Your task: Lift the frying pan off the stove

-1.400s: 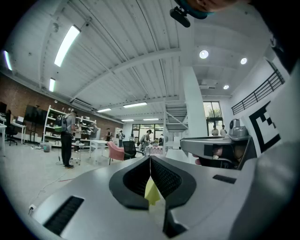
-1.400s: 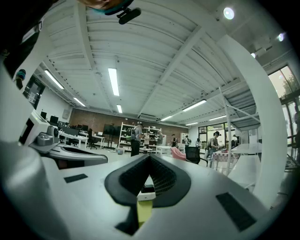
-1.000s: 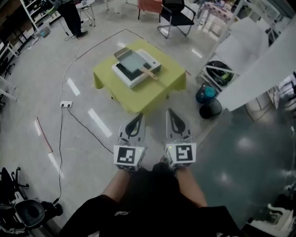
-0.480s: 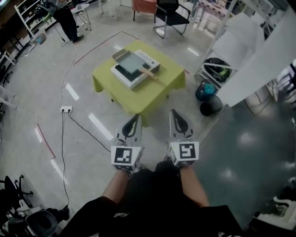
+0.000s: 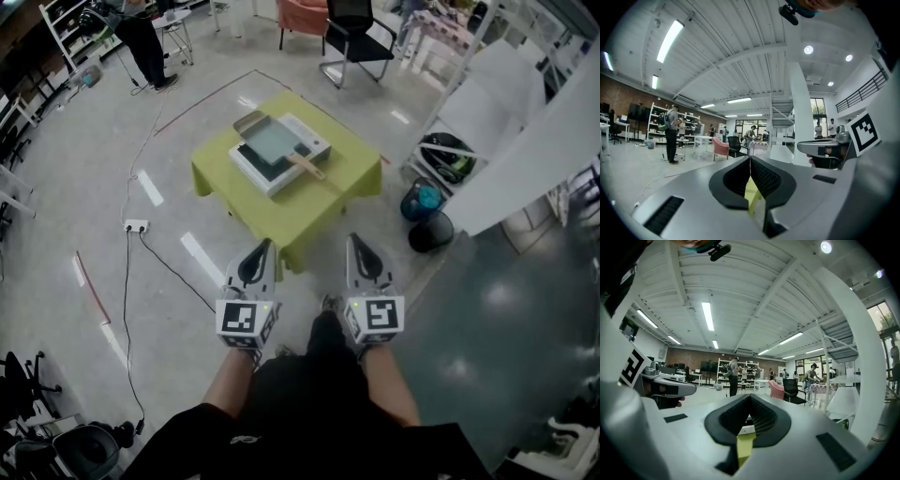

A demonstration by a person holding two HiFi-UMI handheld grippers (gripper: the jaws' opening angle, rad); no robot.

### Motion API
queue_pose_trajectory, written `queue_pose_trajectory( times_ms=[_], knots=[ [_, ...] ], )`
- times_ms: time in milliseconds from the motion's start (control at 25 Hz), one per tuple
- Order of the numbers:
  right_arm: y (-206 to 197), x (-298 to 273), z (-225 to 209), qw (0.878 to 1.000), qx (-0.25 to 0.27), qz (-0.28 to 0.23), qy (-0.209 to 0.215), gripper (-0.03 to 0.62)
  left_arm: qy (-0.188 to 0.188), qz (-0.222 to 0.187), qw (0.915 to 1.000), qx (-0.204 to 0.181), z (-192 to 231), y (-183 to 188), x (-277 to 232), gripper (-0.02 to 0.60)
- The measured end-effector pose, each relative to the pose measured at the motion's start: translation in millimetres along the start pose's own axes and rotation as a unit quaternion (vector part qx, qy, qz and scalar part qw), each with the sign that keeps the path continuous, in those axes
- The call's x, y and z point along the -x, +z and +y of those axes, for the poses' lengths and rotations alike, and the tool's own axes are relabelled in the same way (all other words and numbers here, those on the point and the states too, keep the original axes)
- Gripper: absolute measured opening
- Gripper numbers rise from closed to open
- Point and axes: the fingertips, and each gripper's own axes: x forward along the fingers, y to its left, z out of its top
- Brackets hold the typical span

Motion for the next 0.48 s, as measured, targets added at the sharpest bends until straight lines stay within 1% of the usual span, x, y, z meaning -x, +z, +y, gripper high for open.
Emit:
queue_pose_trajectory(
  times_ms=[160, 240, 320, 400, 480],
  knots=[
    [-4.7, -30.0, -17.7, 1.0, -0.005, 0.01, 0.017, 0.015, 0.01, 0.013, 0.9999, 0.005, 8.8, -0.8, -30.4, 0.044],
    [-6.0, -46.8, -31.6, 1.0, -0.001, 0.011, 0.022, 0.015, 0.016, 0.018, 0.9996, 0.018, 13.2, -2.0, -49.1, 0.044],
    [-1.1, -64.8, -43.6, 0.999, -0.009, 0.015, 0.03, 0.015, 0.02, 0.021, 0.9992, 0.028, 14.2, -4.1, -68.5, 0.044],
    [0.9, -80.7, -55.6, 0.999, -0.015, 0.022, 0.039, 0.015, 0.022, 0.027, 0.9991, 0.026, 11.5, -3.6, -86.9, 0.044],
    [-7.7, -95.4, -70.5, 0.999, -0.006, 0.025, 0.047, 0.015, 0.028, 0.031, 0.9988, 0.026, 10.0, -2.7, -104.3, 0.044]
  ],
)
